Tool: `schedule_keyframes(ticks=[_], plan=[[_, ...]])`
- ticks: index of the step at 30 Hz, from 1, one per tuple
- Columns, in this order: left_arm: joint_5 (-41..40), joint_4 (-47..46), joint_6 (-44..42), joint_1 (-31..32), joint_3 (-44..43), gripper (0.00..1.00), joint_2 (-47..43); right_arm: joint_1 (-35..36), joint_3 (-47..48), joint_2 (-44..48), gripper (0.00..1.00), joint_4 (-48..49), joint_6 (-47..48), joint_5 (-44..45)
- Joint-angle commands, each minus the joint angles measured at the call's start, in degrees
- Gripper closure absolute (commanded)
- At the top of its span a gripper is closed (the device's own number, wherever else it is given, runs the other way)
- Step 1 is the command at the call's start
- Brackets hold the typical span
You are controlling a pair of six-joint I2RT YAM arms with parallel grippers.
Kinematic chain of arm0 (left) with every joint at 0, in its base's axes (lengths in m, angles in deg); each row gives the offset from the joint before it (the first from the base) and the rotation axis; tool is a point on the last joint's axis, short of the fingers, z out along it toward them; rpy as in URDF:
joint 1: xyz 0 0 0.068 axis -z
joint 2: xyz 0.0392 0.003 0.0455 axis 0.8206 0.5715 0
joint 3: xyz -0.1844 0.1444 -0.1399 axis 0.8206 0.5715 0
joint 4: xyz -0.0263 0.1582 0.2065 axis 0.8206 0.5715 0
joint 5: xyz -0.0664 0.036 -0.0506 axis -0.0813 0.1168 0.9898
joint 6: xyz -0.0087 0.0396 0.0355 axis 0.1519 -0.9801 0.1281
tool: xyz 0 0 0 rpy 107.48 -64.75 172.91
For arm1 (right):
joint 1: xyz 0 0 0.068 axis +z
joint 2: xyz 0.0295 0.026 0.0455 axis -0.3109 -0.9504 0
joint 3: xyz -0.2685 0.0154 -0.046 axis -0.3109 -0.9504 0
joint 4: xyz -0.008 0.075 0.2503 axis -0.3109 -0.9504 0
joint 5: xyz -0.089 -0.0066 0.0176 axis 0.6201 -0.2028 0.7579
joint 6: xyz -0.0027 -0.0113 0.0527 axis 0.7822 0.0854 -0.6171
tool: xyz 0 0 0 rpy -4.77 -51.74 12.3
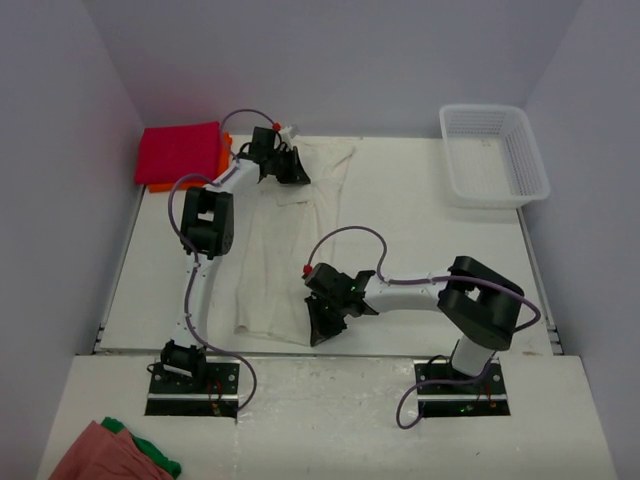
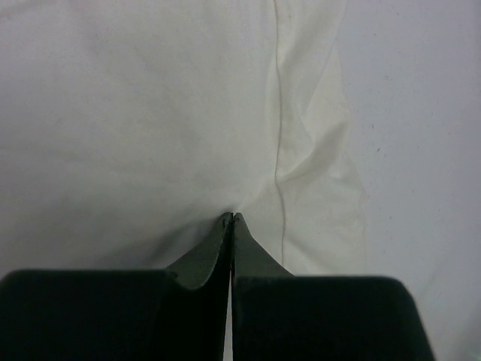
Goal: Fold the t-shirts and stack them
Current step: Rotate the tshirt 90 degrees
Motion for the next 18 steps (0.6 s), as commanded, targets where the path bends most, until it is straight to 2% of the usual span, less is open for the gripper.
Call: schedule_keyframes(ticks=[1, 12, 18], plan=[[-1.3, 3.0, -0.7, -1.3, 1.7, 1.00, 1.5, 0.6, -5.0, 2.6, 1.00, -5.0, -5.3, 8.2], [1.8, 0.8, 1.2, -0.9, 2.5, 1.00, 2.2, -2.8, -13.3, 2.8, 1.00, -5.5, -12.1, 13.6], [2.8, 0.1, 1.2, 1.7, 1.1, 1.00, 3.9, -8.0, -19.4, 7.3, 1.00, -1.7, -16.7, 13.6]])
